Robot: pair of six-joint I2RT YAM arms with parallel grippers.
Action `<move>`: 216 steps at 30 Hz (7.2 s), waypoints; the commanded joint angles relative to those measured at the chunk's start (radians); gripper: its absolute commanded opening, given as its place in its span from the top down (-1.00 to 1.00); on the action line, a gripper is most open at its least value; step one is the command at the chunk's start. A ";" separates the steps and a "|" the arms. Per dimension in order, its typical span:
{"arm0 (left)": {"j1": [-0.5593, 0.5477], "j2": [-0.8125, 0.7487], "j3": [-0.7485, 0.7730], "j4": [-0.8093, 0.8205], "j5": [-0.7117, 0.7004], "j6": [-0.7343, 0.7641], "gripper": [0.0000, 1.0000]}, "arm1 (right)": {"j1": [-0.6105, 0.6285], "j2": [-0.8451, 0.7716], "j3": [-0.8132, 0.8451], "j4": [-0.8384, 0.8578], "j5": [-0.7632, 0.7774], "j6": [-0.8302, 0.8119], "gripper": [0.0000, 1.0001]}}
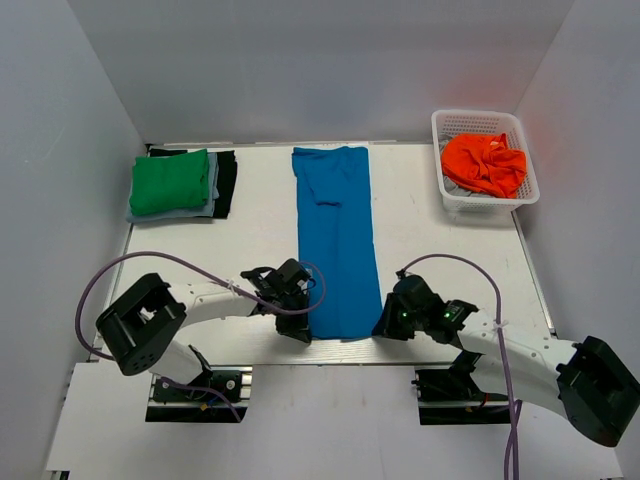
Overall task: Fold and stack the t-shirts
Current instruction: Grab the bottom of the folded rectangular tshirt with both arms, then fold the folded rectangular tshirt in 1/3 of the way, then grab one side of the 2/3 rectangular tshirt with both arms, then fold the long partially folded tshirt into a neat square
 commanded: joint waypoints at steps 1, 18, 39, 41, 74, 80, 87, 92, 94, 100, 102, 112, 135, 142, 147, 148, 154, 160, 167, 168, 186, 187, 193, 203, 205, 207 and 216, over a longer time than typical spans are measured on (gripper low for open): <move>-0.005 0.043 -0.013 -0.025 -0.090 0.035 1.00 | -0.012 0.019 0.008 -0.069 0.097 0.002 0.68; 0.024 -0.088 0.174 -0.044 -0.248 0.053 1.00 | -0.009 0.056 0.228 0.018 0.189 -0.258 1.00; 0.206 0.233 0.703 -0.086 -0.652 0.142 1.00 | -0.166 0.458 0.655 0.227 0.448 -0.454 1.00; 0.232 0.274 0.735 -0.075 -0.641 0.164 1.00 | -0.183 0.504 0.696 0.254 0.421 -0.472 1.00; 0.453 0.692 1.206 -0.041 -0.451 0.276 -0.99 | -0.378 1.043 1.196 0.253 0.253 -0.442 0.18; 0.466 0.585 1.163 -0.106 -0.402 0.285 -1.00 | -0.384 0.982 1.177 0.159 0.199 -0.413 -0.35; 0.430 0.281 0.601 0.102 -0.179 0.271 -1.00 | -0.381 0.690 0.737 0.205 0.097 -0.361 -0.81; 0.420 0.213 0.369 0.184 -0.072 0.242 -1.00 | -0.383 0.613 0.592 0.207 0.051 -0.348 -0.81; 0.409 0.213 0.360 0.184 -0.063 0.230 -1.00 | -0.384 0.616 0.571 0.210 0.046 -0.333 -0.81; 0.398 0.294 0.347 0.198 -0.062 0.221 -0.45 | -0.383 0.654 0.544 0.265 0.048 -0.325 -0.68; 0.398 0.305 0.347 0.211 -0.053 0.221 -0.18 | -0.386 0.674 0.548 0.265 0.048 -0.319 -0.53; 0.398 0.408 0.289 0.259 0.019 0.211 0.78 | -0.384 0.737 0.529 0.288 -0.007 -0.311 0.48; 0.271 -0.418 0.053 -0.109 0.310 0.188 1.00 | -0.364 -0.135 0.403 -0.370 -0.326 -0.552 1.00; 0.260 -0.635 0.034 -0.083 0.350 0.145 1.00 | -0.361 -0.292 0.423 -0.364 -0.377 -0.603 1.00; 0.260 -0.626 0.034 -0.083 0.318 0.145 1.00 | -0.366 -0.298 0.440 -0.261 -0.339 -0.597 1.00; 0.260 -0.614 0.047 -0.074 0.306 0.145 1.00 | -0.367 -0.289 0.439 -0.244 -0.337 -0.594 1.00; 0.269 -0.546 0.088 -0.052 0.197 0.145 1.00 | -0.367 -0.185 0.462 -0.154 -0.256 -0.575 1.00; 0.285 -0.480 0.152 -0.054 0.047 0.155 1.00 | -0.371 -0.085 0.498 -0.070 -0.176 -0.557 1.00; 0.285 -0.404 0.234 -0.054 -0.093 0.155 1.00 | -0.372 0.022 0.535 0.021 -0.072 -0.552 1.00; 0.285 -0.375 0.254 -0.070 -0.131 0.155 1.00 | -0.372 0.033 0.544 0.035 -0.072 -0.554 1.00; 0.337 -0.141 0.341 -0.115 -0.328 0.110 1.00 | -0.400 0.443 0.707 0.125 -0.101 -0.603 1.00; 0.346 -0.117 0.341 -0.103 -0.340 0.096 1.00 | -0.400 0.467 0.715 0.130 -0.110 -0.603 1.00; 0.377 -0.002 0.341 -0.008 -0.389 0.075 1.00 | -0.413 0.651 0.794 0.161 -0.161 -0.591 1.00; 0.437 0.153 0.608 -0.160 -0.510 0.111 -1.00 | -0.453 0.888 1.000 0.222 -0.329 -0.578 -0.81; 0.437 0.135 0.608 -0.143 -0.457 0.124 -1.00 | -0.453 0.834 0.962 0.262 -0.369 -0.566 -0.81; 0.415 0.101 0.547 -0.056 -0.374 0.156 -1.00 | -0.450 0.797 0.891 0.320 -0.395 -0.548 -0.81; 0.406 0.184 0.416 0.261 0.036 0.164 -1.00 | -0.449 0.705 0.677 0.512 -0.570 -0.450 -0.81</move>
